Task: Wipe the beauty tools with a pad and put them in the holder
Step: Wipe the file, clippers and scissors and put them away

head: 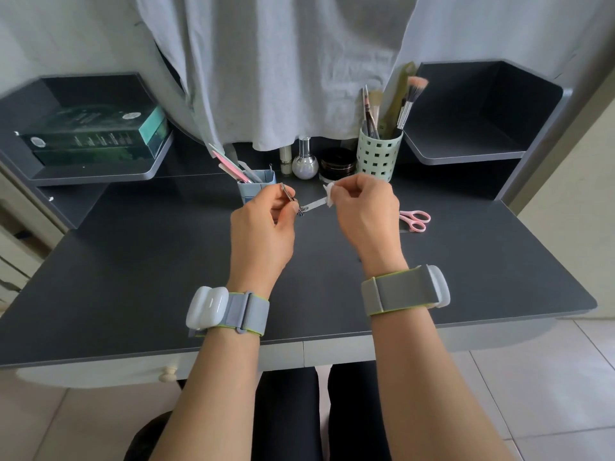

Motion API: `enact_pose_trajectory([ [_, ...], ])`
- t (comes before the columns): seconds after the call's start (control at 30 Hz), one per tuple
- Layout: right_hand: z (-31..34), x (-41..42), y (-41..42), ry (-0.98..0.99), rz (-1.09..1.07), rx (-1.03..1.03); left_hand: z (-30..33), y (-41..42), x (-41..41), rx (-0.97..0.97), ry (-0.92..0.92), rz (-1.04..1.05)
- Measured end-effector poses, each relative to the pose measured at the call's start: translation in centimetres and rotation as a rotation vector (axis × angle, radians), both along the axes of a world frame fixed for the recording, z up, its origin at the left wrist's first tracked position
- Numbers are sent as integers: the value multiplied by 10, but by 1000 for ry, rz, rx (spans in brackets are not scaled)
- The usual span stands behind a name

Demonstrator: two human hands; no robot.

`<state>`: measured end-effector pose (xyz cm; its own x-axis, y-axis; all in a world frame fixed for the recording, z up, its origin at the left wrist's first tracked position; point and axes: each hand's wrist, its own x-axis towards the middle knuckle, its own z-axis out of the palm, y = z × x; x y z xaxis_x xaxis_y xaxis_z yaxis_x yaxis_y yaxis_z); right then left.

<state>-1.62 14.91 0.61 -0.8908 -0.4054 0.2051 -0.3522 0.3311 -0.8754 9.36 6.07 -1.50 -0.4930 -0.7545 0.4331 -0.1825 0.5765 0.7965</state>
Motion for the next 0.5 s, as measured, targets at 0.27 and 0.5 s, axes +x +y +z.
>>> enact_pose_trajectory([
  [0.27, 17, 15, -2, 101, 0, -19, 1, 1, 3, -37, 26, -18],
  [0.5, 23, 33, -13, 199, 36, 12, 0, 7, 4, -144, -6, -29],
])
